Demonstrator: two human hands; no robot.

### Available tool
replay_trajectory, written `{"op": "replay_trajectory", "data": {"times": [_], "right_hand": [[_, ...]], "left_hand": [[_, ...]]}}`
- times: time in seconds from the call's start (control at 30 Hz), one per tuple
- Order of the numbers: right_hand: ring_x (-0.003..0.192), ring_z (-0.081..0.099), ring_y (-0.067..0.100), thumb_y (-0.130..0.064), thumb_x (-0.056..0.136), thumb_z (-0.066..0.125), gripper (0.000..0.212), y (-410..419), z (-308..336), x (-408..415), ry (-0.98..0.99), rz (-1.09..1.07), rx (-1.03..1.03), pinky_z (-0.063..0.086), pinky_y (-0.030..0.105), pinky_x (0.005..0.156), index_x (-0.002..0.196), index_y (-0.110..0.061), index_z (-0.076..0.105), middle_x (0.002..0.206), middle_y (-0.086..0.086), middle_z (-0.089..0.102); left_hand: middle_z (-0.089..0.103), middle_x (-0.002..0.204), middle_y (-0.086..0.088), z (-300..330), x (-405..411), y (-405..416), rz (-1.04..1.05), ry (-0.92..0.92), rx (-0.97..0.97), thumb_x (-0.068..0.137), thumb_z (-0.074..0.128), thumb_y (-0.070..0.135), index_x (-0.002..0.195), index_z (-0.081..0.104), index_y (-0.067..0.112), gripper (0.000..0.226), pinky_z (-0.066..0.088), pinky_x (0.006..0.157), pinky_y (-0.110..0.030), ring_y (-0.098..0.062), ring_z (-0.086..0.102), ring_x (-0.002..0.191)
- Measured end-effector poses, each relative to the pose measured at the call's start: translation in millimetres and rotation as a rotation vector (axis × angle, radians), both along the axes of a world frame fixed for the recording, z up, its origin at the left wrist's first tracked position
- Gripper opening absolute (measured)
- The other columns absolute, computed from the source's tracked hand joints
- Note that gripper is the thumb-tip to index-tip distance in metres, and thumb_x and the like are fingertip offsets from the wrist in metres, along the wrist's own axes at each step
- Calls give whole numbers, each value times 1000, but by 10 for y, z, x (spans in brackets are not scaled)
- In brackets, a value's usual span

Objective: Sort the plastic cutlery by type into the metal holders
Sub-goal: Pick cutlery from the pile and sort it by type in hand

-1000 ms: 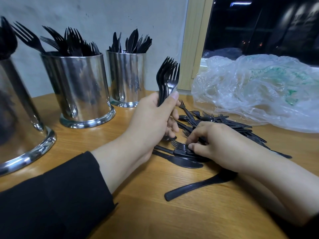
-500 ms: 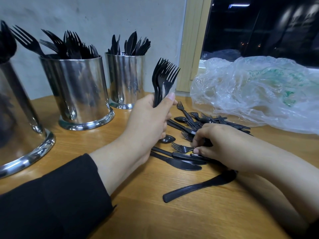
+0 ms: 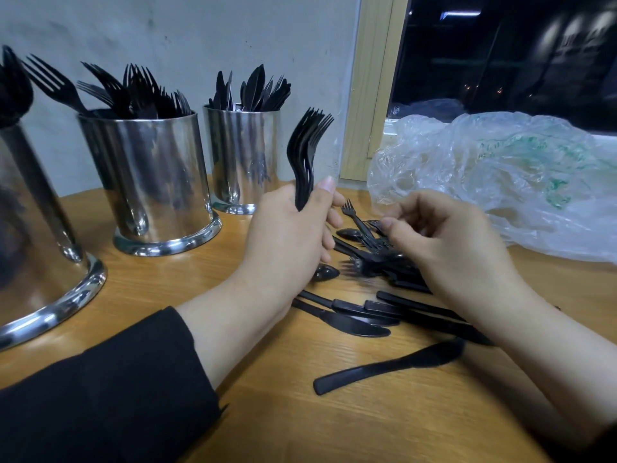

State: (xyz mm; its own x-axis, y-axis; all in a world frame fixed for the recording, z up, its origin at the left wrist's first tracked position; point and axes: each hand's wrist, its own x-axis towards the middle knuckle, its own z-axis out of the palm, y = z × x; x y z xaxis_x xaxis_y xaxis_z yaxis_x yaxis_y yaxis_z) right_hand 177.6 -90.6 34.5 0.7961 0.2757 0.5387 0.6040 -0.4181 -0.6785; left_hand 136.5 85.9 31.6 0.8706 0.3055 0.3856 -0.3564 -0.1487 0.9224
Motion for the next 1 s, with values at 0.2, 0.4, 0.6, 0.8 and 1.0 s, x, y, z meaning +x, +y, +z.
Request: {"op": "replay_trajectory", "data": {"times": [0.2, 0.4, 0.6, 0.8, 1.0], "right_hand": [[80, 54, 0, -24, 90, 68, 9, -39, -94, 68, -28, -13, -397, 39, 10, 71, 91, -33, 66, 87, -16, 60], [118, 47, 14, -37, 89, 60, 33, -87, -71, 46, 69, 113, -758, 39, 39, 107, 121, -44, 64, 120, -22, 50], [109, 48, 5, -40, 96, 62, 27, -42, -149, 93, 10, 95, -831, 39, 38, 103, 122, -36, 66, 111, -18, 53], [91, 57, 3, -36, 94, 67, 33, -36, -153, 106, 129, 56, -721, 46, 21, 83, 126, -37, 64, 98, -20, 60], [85, 60, 3, -32, 94, 67, 29, -23, -127, 80, 194, 40, -687, 46, 18, 76, 123, -36, 66, 92, -15, 64]], "left_hand": [[56, 66, 1, -16, -12, 1, 2, 45, -28, 106, 52, 33, 92, 69, 12, 31, 39, 47, -29, -13, 46, 52], [55, 65, 4, -13, -8, 22, 0, 44, 12, 106, 51, 34, 93, 69, 15, 29, 40, 49, -30, -11, 46, 51], [54, 64, 4, -17, -4, 18, -12, 38, 11, 106, 51, 33, 92, 68, 16, 28, 39, 49, -30, -12, 46, 51], [54, 64, 3, -10, -8, 16, -13, 43, -9, 107, 51, 32, 94, 67, 13, 29, 38, 48, -31, -13, 45, 50], [55, 64, 3, -21, 0, 23, -10, 43, -1, 106, 51, 34, 94, 68, 15, 28, 41, 47, -30, -12, 47, 50]]}}
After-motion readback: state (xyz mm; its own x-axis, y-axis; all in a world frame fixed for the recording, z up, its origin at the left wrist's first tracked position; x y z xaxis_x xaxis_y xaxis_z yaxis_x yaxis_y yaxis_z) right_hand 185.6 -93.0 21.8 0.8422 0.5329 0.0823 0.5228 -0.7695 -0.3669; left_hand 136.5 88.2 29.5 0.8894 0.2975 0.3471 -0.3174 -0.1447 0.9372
